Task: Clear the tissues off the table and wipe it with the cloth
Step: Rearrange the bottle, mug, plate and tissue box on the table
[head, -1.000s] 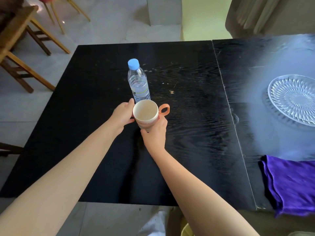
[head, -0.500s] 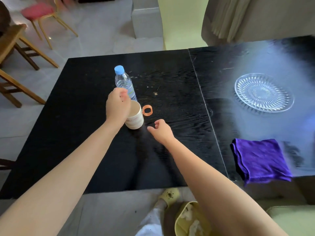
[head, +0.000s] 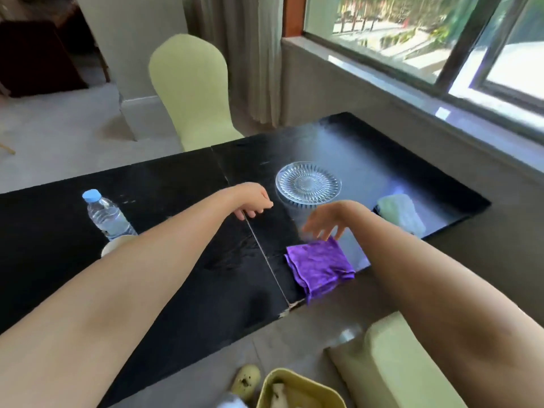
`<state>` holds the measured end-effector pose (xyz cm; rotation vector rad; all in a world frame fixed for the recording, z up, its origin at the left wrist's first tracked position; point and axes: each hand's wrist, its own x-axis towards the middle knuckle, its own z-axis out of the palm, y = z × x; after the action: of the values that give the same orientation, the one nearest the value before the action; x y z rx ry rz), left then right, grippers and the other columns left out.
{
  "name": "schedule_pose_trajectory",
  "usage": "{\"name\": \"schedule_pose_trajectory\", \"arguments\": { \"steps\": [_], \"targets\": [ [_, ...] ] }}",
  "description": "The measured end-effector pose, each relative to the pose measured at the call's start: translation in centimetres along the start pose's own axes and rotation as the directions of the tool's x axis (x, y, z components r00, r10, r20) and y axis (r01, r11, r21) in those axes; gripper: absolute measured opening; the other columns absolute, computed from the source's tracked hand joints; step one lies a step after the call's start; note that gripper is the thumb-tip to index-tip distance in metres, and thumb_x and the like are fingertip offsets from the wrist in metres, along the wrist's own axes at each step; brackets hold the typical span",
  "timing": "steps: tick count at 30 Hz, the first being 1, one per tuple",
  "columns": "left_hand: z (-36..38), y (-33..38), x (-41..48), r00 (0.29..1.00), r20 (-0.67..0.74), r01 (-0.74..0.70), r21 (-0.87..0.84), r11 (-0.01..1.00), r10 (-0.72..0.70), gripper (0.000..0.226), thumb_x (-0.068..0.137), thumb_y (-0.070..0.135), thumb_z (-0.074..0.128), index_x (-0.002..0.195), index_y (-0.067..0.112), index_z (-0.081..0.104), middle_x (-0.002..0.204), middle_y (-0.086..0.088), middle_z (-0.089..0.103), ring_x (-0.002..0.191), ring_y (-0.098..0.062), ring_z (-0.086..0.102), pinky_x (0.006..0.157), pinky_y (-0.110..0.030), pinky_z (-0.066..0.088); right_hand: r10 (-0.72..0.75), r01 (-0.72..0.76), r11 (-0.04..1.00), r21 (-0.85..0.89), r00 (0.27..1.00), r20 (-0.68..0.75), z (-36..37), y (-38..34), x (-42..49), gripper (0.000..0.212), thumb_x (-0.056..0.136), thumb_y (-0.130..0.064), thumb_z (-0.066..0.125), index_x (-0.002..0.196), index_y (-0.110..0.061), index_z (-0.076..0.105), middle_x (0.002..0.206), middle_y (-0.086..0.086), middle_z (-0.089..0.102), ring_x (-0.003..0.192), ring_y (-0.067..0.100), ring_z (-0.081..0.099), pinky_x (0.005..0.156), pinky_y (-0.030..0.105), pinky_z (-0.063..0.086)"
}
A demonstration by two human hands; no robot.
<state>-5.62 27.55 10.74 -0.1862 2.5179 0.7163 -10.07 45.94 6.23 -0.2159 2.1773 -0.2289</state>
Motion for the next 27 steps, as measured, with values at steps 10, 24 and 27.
{"name": "schedule_pose_trajectory", "arguments": {
  "steps": [10, 24, 27],
  "targets": [
    [-1.1, 10.2, 7.2, 0.97, 0.229, -0.13, 0.192, 0.973, 0.085, 0.04, 0.096, 0.03, 0.044, 0.129, 0.009, 0.048, 0.122, -0.013, 0.06, 0.104, -0.028, 0.062, 0.088, -0.047, 0.053, 0.22, -0.179, 0.953, 0.245, 0.964, -0.15, -8.2, 11.6, -4.7, 0.052, 0.097, -0.046, 0.038, 0.136, -0.011, 0.046, 0.14, 0.009, 0.051, 0.123, 0.029, 0.055, 0.102, 0.046, 0.043],
    [3.1, 5.5, 27.8, 1.0, -0.006, -0.012, 0.242, 0.97, 0.014, 0.035, 0.088, 0.022, 0.049, 0.115, -0.001, 0.057, 0.117, -0.02, 0.062, 0.097, -0.036, 0.063, 0.07, -0.04, 0.056, 0.523, -0.423, 0.845, 0.328, 0.783, -0.337, -7.3, 21.6, 8.1, 0.055, 0.093, -0.043, 0.048, 0.136, -0.008, 0.046, 0.141, 0.015, 0.048, 0.13, 0.034, 0.044, 0.107, 0.039, 0.038],
    [4.5, 2.9, 31.5, 0.983, -0.104, 0.163, 0.146, 0.976, -0.149, 0.048, 0.085, 0.023, 0.052, 0.128, 0.001, 0.049, 0.132, -0.022, 0.052, 0.115, -0.038, 0.054, 0.093, -0.04, 0.05, 0.56, -0.45, 0.827, 0.336, 0.709, -0.429, -5.6, 23.2, 11.7, 0.066, 0.084, -0.049, 0.06, 0.137, -0.014, 0.042, 0.141, 0.015, 0.042, 0.127, 0.036, 0.044, 0.106, 0.041, 0.039]
  ]
}}
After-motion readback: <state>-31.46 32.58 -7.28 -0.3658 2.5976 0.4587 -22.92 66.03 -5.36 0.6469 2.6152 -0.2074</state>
